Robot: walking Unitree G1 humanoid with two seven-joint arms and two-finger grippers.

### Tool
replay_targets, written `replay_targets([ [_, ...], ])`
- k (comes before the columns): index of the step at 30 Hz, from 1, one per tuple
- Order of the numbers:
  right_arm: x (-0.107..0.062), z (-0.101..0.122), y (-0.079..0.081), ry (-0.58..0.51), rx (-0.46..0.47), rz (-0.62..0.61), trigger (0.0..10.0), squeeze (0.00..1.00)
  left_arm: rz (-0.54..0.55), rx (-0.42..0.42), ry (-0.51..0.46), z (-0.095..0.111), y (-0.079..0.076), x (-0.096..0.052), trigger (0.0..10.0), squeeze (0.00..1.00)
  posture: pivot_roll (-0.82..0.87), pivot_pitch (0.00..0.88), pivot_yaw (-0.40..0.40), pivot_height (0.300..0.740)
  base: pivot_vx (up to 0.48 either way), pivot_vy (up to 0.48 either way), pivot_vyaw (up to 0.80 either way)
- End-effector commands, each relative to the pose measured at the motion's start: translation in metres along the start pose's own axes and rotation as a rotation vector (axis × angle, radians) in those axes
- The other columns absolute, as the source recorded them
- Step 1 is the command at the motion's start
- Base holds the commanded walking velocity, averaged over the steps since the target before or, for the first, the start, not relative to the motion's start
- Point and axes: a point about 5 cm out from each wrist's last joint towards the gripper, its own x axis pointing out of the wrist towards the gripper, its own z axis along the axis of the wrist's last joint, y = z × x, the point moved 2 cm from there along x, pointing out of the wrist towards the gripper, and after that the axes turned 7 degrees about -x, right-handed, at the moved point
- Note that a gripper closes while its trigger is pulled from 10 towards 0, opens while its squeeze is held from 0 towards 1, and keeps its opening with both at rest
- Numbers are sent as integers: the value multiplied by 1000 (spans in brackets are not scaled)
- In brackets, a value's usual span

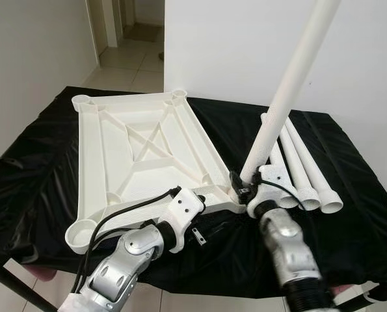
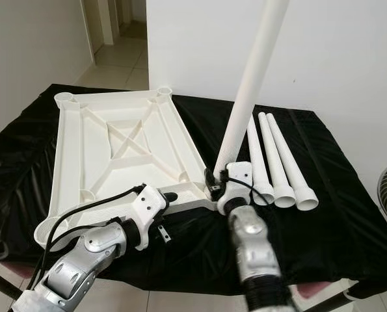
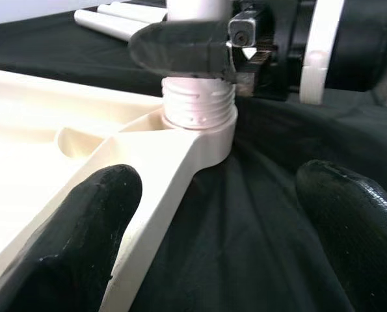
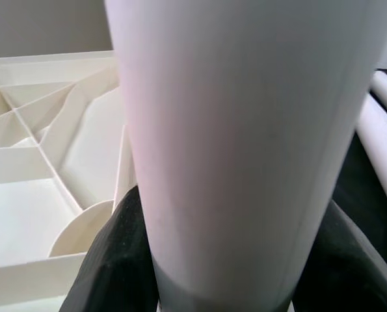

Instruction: Building children table

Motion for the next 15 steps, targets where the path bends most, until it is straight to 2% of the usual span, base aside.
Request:
replay_targets([
  [1, -5, -23, 9, 112, 23, -24, 0, 0, -4, 13, -5, 1, 0, 1, 10000, 0, 18, 49, -46, 740, 0, 0, 0],
  [5, -7, -22, 21, 121, 70, -54, 0, 0, -11, 16, -7, 1, 0, 1, 10000, 0, 17, 51, -42, 740, 0, 0, 0],
  [7, -7, -22, 21, 121, 70, -54, 0, 0, -11, 16, -7, 1, 0, 1, 10000, 0, 17, 51, -42, 740, 0, 0, 0],
  [8, -7, -19, 24, 107, 67, -24, 2353, 0, -13, 16, -7, 1, -1, 1, 10000, 0, 17, 52, -43, 740, 0, 0, 0],
  [9, -7, -16, 24, 86, 63, -2, 10000, 0, -15, 16, -6, 1, -1, 1, 10000, 0, 17, 50, -43, 740, 0, 0, 0],
  [11, -7, -16, 24, 86, 63, -2, 10000, 0, -15, 16, -6, 1, -1, 1, 10000, 0, 17, 50, -43, 740, 0, 0, 0],
  [12, -7, -12, 21, 63, 45, 12, 10000, 710, -16, 16, -6, 1, -1, 1, 10000, 0, 18, 48, -44, 740, 0, 0, 0],
  [15, -7, -9, 18, 49, 31, 16, 10000, 710, -17, 16, -6, 1, -1, 1, 10000, 0, 18, 48, -44, 740, 0, 0, 0],
])
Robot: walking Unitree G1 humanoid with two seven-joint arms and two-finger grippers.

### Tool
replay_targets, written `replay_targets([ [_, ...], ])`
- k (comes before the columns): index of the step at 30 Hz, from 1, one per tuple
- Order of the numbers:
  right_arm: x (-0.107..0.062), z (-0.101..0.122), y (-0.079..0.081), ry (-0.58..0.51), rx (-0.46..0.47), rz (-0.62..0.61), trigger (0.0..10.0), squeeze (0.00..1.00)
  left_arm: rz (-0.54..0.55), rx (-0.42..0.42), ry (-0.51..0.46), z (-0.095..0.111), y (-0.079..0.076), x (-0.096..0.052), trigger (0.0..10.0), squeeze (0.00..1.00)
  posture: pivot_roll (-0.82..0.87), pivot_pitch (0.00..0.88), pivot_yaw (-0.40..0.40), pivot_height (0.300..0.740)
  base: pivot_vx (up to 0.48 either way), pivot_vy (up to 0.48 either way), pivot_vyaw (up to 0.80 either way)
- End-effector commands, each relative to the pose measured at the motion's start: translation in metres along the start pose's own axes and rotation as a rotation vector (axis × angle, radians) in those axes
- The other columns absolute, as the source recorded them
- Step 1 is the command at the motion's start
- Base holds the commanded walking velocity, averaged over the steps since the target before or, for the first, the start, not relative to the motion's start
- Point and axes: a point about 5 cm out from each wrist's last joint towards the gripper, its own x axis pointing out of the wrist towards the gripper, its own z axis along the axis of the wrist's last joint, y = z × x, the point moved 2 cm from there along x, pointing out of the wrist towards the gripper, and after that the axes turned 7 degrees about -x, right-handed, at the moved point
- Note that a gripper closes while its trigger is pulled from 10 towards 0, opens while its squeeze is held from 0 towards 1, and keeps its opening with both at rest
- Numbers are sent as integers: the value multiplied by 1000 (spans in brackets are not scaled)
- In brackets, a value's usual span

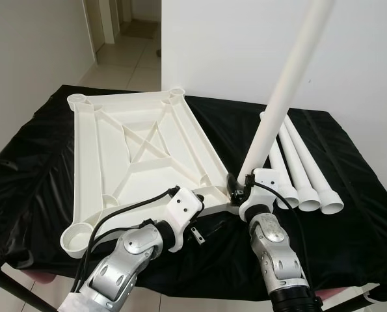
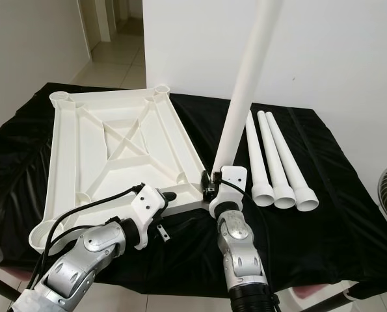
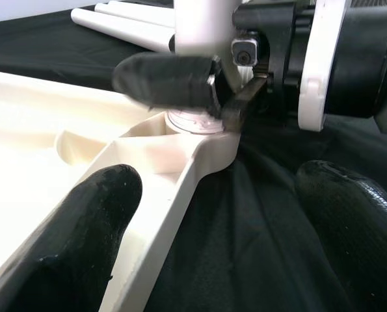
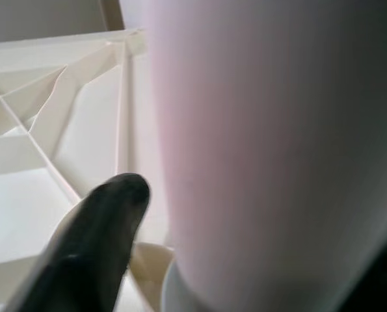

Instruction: Building children table

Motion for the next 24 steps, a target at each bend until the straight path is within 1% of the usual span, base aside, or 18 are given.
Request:
replay_targets([
  [1, -3, -7, -1, 18, -7, 55, 10000, 1000, -19, 9, 3, -1, -2, 1, 10000, 0, 16, 44, -46, 740, 0, 0, 0],
  [2, -3, -7, -1, 18, -7, 55, 10000, 1000, -19, 9, 3, -1, -2, 1, 10000, 0, 16, 44, -46, 740, 0, 0, 0],
  [4, -3, -2, -12, -20, -49, 129, 10000, 1000, -22, 8, 1, -1, -2, 2, 10000, 0, 13, 41, -47, 740, 0, 0, 0],
  [5, -3, -2, -12, -20, -49, 129, 10000, 1000, -22, 8, 1, -1, -2, 2, 10000, 0, 13, 41, -47, 740, 0, 0, 0],
  [6, -3, -1, -17, -24, -84, 185, 10000, 0, -25, 8, 0, 0, -3, 2, 10000, 0, 12, 40, -48, 740, 0, 0, 0],
  [7, -3, -1, -17, -24, -84, 185, 10000, 0, -25, 8, 0, 0, -3, 2, 10000, 0, 12, 40, -48, 740, 0, 0, 0],
  [8, -4, -1, -23, -17, -129, 275, 10000, 0, -29, 9, -1, 0, -4, 2, 10000, 0, 11, 39, -48, 740, 0, 0, 0],
  [9, -4, -1, -25, -16, -140, 314, 10000, 0, -30, 8, -1, 0, -4, 3, 10000, 0, 10, 36, -48, 740, 0, 0, 0],
  [10, -4, -1, -25, -16, -140, 314, 10000, 0, -30, 8, -1, 0, -4, 3, 10000, 0, 10, 36, -48, 740, 0, 0, 0],
  [14, -6, 0, -29, -28, -172, 431, 10000, 0, -34, 10, -3, 1, -4, 3, 10000, 0, 9, 32, -48, 740, 0, 0, 0],
  [15, -6, 0, -29, -28, -172, 431, 10000, 0, -34, 10, -3, 1, -4, 3, 10000, 0, 9, 32, -48, 740, 0, 0, 0],
  [17, -7, 1, -30, -34, -185, 480, 10000, 0, -36, 11, -4, 1, -4, 4, 10000, 0, 10, 26, -48, 740, 0, 0, 0],
  [21, -6, 0, -32, -37, -204, 521, 10000, 0, -37, 12, -5, 2, -4, 4, 10000, 0, 10, 26, -48, 740, 0, 0, 0],
  [22, -6, 0, -33, -38, -220, 540, 0, 0, -39, 13, -5, 2, -4, 4, 10000, 0, 12, 23, -46, 740, 0, 0, 0],
  [24, -5, -1, -34, -38, -231, 549, 0, 0, -42, 15, -3, 1, -5, 3, 10000, 0, 15, 21, -45, 740, 0, 0, 0],
])
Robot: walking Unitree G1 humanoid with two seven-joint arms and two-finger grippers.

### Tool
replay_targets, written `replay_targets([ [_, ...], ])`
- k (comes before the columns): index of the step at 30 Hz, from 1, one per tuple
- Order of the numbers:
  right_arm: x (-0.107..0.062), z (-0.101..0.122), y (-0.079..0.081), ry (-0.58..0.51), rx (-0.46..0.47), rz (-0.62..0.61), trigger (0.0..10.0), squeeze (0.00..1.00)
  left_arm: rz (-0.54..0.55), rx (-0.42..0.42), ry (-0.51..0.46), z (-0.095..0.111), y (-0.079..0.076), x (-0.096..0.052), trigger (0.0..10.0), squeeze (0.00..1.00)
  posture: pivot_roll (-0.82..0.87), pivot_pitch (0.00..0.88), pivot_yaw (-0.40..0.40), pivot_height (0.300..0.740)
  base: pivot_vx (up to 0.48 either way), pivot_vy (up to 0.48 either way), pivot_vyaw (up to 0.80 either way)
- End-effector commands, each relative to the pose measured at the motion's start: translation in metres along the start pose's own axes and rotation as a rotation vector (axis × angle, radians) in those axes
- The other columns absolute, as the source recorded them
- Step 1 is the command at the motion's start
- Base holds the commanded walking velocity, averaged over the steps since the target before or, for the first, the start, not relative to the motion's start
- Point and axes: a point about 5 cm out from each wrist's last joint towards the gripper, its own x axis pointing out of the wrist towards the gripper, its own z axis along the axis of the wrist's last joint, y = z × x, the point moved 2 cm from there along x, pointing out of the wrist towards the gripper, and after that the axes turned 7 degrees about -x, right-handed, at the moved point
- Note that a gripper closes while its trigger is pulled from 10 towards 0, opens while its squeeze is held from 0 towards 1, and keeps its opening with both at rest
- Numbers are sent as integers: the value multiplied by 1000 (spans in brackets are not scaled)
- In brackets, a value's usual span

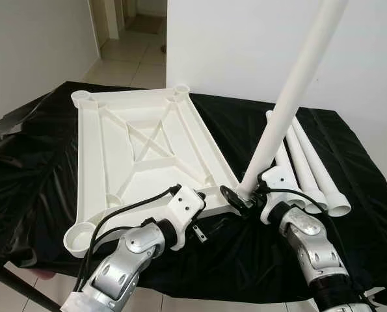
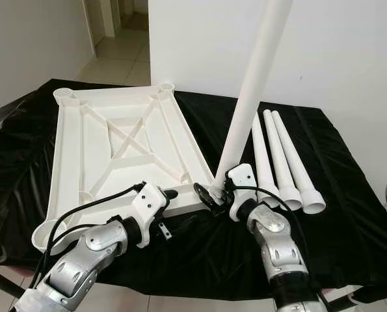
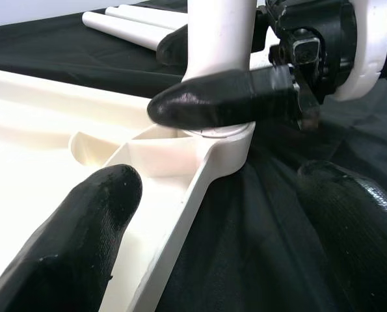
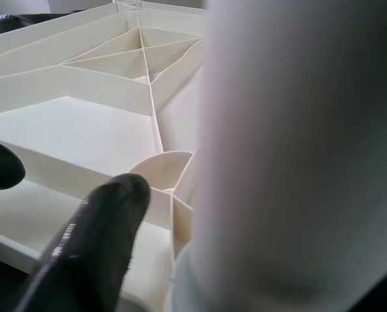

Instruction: Building children table

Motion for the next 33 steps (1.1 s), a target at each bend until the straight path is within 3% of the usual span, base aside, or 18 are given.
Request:
replay_targets([
  [1, 1, -2, 2, 1, -10, 35, 0, 0, -39, 14, 11, -1, -3, 1, 10000, 0, 15, 21, -45, 740, 0, 0, 0],
  [9, -2, -5, -2, 10, -6, 49, 0, 0, -49, 12, 19, -3, -5, -1, 10000, 0, 17, 27, -43, 740, 0, 0, 0],
  [10, -1, -10, -1, 39, 28, -43, 0, 0, -53, 9, 22, -3, -6, -1, 10000, 0, 16, 31, -44, 740, 0, 0, 0],
  [16, -1, -14, -1, 63, 42, -111, 0, 0, -55, 8, 23, -4, -6, -2, 10000, 0, 15, 32, -44, 740, 0, 0, 0],
  [20, 4, -21, 8, 129, 160, -368, 0, 0, -60, 4, 25, -4, -7, -1, 10000, 0, 7, 38, -40, 740, 0, 0, 0],
  [22, 4, -21, 8, 129, 160, -368, 0, 0, -60, 4, 25, -4, -7, -1, 10000, 0, 7, 38, -40, 740, 0, 0, 0],
  [24, 7, -22, 11, 151, 197, -496, 0, 0, -63, 3, 24, -4, -8, 0, 10000, 0, 4, 43, -42, 740, 0, 0, 0],
  [27, 13, -20, 19, 172, 236, -591, 0, 0, -67, 3, 23, -3, -9, 0, 10000, 0, 7, 47, -43, 740, 0, 0, 0],
  [33, 23, -13, 34, 146, 288, -582, 0, 0, -68, -2, 21, -3, -10, 1, 10000, 0, 9, 52, -42, 740, 0, 0, 0],
])
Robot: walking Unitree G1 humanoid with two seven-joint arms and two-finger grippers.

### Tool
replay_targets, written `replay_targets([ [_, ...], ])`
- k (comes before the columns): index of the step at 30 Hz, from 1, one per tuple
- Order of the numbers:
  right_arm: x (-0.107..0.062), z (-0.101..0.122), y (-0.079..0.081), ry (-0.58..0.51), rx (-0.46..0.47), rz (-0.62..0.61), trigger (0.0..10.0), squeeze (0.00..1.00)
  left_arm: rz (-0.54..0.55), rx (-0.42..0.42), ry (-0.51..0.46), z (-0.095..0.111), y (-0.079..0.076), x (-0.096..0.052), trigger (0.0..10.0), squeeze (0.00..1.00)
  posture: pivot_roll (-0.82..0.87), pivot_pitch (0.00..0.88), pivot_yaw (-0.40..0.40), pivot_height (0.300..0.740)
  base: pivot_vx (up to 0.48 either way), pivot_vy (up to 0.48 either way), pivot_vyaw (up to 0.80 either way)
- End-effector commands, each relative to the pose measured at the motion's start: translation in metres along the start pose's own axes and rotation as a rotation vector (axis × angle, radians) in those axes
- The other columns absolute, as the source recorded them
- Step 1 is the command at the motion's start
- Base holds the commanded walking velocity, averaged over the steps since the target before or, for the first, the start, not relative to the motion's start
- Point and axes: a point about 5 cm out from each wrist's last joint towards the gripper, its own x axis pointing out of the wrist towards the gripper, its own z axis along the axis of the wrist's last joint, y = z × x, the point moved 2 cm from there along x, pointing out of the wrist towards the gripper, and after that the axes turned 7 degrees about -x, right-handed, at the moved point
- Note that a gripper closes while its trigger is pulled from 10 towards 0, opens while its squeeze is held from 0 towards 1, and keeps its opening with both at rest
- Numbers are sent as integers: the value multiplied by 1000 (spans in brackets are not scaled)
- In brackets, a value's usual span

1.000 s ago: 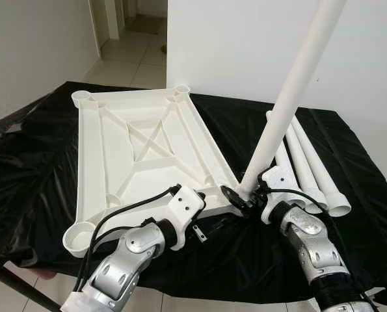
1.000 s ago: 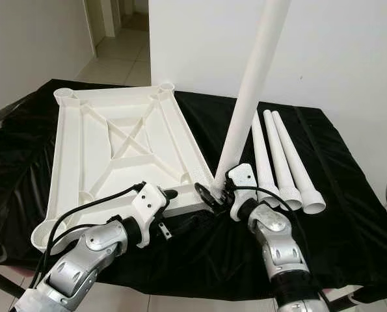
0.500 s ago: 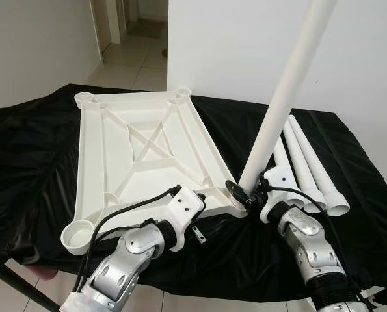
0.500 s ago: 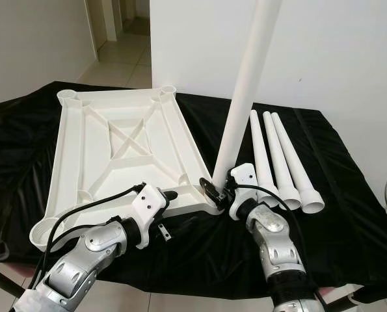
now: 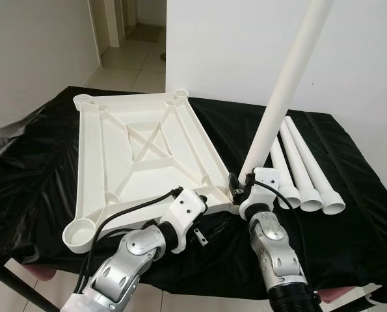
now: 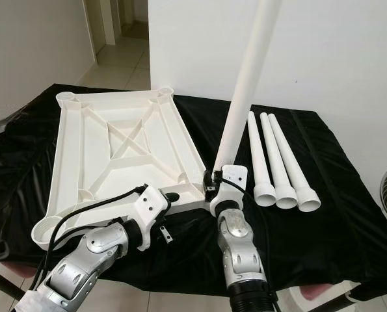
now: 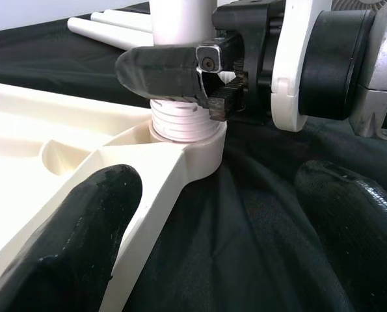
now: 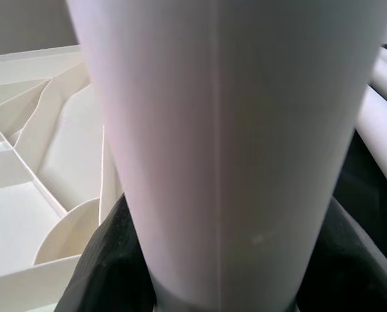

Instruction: Building children table

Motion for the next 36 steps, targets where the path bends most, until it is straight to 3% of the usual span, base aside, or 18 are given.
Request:
replay_targets([
  [1, -5, -13, 7, 60, 13, 26, 6078, 0, -58, 0, 16, -2, -8, 0, 10000, 0, 8, 53, -42, 740, 0, 0, 0],
  [5, -5, -12, 6, 51, 13, 32, 6078, 0, -58, -1, 16, -2, -8, 0, 10000, 0, 8, 53, -42, 740, 0, 0, 0],
  [6, -5, -9, 3, 40, 21, 35, 10000, 0, -55, 0, 17, -2, -7, -1, 10000, 0, 5, 54, -42, 740, 0, 0, 0],
  [11, -5, -7, 0, 31, 30, 38, 10000, 0, -52, 0, 17, -2, -6, -1, 10000, 0, 5, 54, -42, 740, 0, 0, 0],
  [12, -7, -4, -3, 11, 31, 38, 10000, 1000, -48, 1, 17, -2, -4, 0, 10000, 0, 5, 54, -42, 740, 0, 0, 0],
  [21, -30, 1, -7, -64, 0, 94, 10000, 1000, -24, 6, 16, 1, 2, -1, 10000, 0, -3, 66, -32, 740, 0, 0, 0],
  [22, -39, 2, -8, -88, -22, 135, 10000, 0, -11, 7, 14, 2, 6, 0, 10000, 0, -6, 66, -29, 740, 0, 0, 0],
  [25, -42, 2, -7, -90, -12, 166, 10000, 0, -4, 10, 12, 3, 7, 0, 10000, 0, -7, 68, -26, 740, 0, 0, 0],
  [26, -56, 2, -7, -99, 16, 246, 10000, 0, 11, 9, 17, 3, 11, 0, 10000, 0, -9, 68, -24, 740, 0, 0, 0],
  [29, -62, 1, -8, -104, 12, 275, 10000, 0, 16, 7, 25, 2, 13, -1, 10000, 0, -14, 70, -18, 740, 0, 0, 0],
  [32, -79, -2, -23, -96, -13, 297, 10000, 0, 20, -17, 61, -3, 14, -2, 10000, 0, -23, 75, -13, 740, 0, 0, 0],
  [36, -84, -2, -29, -97, -28, 299, 10000, 0, 18, -9, 74, -6, 14, -3, 10000, 0, -28, 76, -10, 740, 0, 0, 0],
])
